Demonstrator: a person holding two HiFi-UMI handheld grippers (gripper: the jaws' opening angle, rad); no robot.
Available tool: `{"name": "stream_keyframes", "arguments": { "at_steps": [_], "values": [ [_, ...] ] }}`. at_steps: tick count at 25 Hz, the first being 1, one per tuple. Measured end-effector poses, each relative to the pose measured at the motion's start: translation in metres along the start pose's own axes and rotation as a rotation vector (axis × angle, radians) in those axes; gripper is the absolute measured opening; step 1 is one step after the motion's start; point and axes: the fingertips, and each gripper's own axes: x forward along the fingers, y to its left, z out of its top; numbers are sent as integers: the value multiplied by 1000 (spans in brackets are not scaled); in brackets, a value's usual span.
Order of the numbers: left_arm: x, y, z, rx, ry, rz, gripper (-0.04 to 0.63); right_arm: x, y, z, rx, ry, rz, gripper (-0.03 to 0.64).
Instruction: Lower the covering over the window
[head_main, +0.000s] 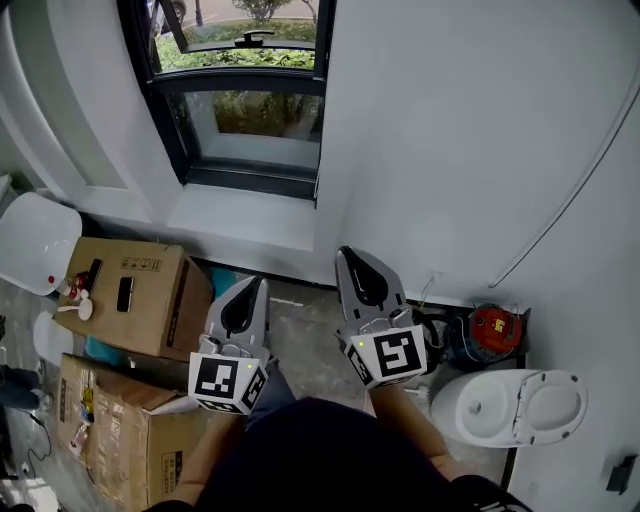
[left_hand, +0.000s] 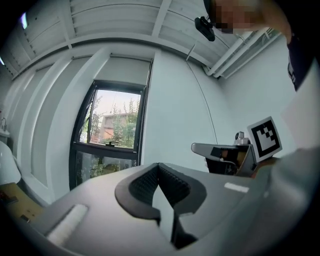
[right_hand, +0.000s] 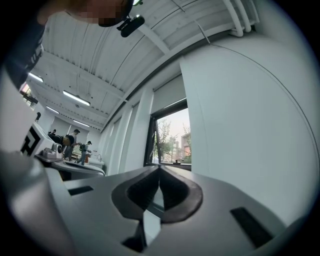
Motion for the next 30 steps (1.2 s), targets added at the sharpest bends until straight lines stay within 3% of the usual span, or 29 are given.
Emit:
{"name": "stream_keyframes", "arguments": {
  "at_steps": [6,12,19,23,30],
  "values": [
    [55,39,-9,-33,-10,-104,11,43,-18,-19,-37,18,-100,12],
    [138,97,0,-48,-49,-243,11,136,-37,-32,-25,42,-159,12],
    [230,153,7,-130,-46,-413,11,222,-58,-34,-90,103,-277,12],
    [274,168,10,-158,-51,-505,11,255,-72,-35,-123,129,-340,12],
    [327,184,16,-161,-42,-595,11,301,-97,-43,-135,146,-414,12]
  ]
}}
